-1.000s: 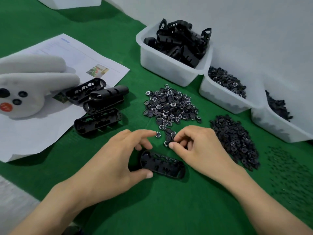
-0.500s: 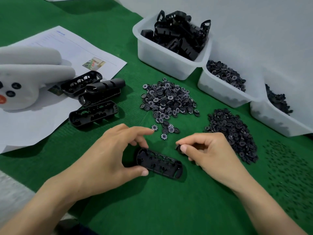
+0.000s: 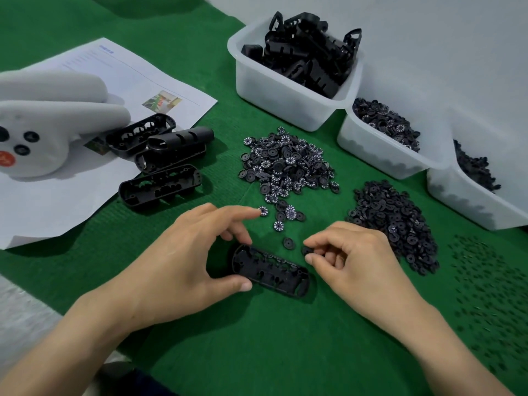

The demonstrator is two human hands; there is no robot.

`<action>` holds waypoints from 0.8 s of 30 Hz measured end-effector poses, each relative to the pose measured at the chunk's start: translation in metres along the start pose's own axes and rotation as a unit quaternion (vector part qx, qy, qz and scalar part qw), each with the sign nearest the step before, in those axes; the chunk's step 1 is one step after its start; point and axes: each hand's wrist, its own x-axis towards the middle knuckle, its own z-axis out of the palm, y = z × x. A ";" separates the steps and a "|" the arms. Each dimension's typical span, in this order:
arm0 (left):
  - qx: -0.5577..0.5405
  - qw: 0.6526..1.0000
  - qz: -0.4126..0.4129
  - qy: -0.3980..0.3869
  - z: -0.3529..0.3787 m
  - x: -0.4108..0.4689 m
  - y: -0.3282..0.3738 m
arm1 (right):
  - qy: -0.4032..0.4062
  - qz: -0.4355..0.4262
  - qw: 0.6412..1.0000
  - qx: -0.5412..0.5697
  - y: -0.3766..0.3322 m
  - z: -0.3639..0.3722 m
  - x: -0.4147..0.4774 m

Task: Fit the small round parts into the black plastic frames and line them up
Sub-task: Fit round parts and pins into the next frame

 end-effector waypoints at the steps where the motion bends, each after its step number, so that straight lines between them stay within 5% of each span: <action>1: -0.001 1.000 0.001 0.000 0.000 0.000 0.000 | 0.010 -0.010 1.000 0.006 -0.002 -0.002 0.001; 8: 0.003 1.000 0.007 0.005 0.001 0.001 -0.002 | -0.031 -0.148 0.988 -0.004 -0.029 0.007 0.007; 24: -0.018 1.000 -0.005 0.015 0.002 0.002 0.001 | -0.022 -0.216 0.967 -0.136 -0.037 0.010 0.009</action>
